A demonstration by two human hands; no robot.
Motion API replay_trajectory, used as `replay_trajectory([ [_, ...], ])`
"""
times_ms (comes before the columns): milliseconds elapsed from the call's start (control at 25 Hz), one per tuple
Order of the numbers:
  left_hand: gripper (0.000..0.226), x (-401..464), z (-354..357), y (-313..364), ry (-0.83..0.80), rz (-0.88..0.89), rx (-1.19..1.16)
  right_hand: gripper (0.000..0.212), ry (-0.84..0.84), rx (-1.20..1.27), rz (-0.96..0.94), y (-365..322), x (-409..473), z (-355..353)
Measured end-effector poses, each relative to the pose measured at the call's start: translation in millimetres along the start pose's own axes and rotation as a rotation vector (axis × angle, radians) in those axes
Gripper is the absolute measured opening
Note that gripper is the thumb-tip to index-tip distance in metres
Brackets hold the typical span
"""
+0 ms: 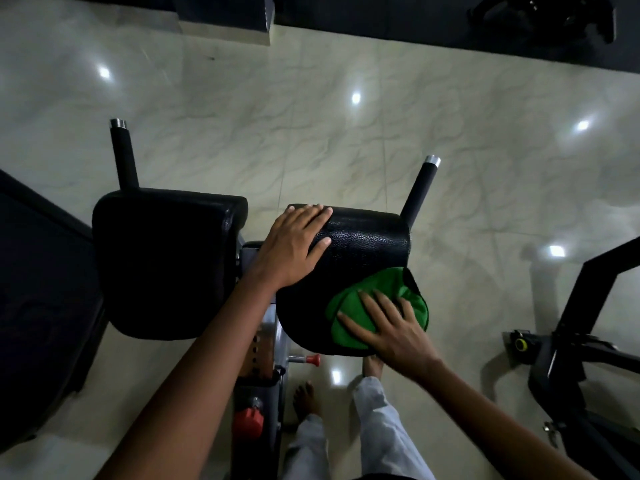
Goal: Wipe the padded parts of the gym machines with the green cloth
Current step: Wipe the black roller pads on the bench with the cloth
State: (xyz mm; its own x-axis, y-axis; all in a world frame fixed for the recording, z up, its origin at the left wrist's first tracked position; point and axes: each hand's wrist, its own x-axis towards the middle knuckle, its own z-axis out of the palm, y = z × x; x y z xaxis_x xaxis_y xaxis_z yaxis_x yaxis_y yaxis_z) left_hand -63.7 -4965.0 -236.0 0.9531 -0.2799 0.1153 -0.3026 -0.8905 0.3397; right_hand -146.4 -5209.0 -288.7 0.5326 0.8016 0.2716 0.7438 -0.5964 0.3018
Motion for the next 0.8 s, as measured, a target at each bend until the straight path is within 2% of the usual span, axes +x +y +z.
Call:
replay_trajectory([
  [80,0.066,-2,-2,-3,-0.018,0.025,-0.021,0.058,-0.011,-0.035,-0.204,34,15,-5],
  [120,0.066,-2,-2,-4,-0.025,0.032,-0.027,0.054,-0.01,-0.05,-0.221,49,27,-10],
  [160,0.065,-2,-1,-6,-0.025,0.033,-0.026,0.054,-0.021,-0.043,-0.161,59,41,-14],
  [280,0.061,-10,1,-13,-0.022,0.005,-0.03,0.065,-0.069,0.062,0.196,59,72,-18],
  [360,0.061,-18,-1,-20,-0.019,-0.026,-0.034,0.063,-0.042,0.086,0.285,40,73,-13],
  [440,0.063,-25,-5,-21,-0.024,-0.035,-0.04,0.057,-0.006,0.064,0.181,21,56,-5],
  [560,0.066,-29,-9,-18,-0.031,-0.029,-0.061,0.054,-0.026,0.007,-0.214,4,27,2],
  [640,0.065,-30,-9,-20,-0.035,-0.027,-0.078,0.054,-0.06,-0.019,-0.349,14,35,-4],
  [720,0.066,-29,-7,-25,-0.036,-0.014,-0.104,0.052,-0.033,0.003,-0.237,28,66,-13],
  [800,0.067,-29,-6,-30,-0.033,0.005,-0.153,0.055,-0.019,0.096,0.055,44,103,-20],
])
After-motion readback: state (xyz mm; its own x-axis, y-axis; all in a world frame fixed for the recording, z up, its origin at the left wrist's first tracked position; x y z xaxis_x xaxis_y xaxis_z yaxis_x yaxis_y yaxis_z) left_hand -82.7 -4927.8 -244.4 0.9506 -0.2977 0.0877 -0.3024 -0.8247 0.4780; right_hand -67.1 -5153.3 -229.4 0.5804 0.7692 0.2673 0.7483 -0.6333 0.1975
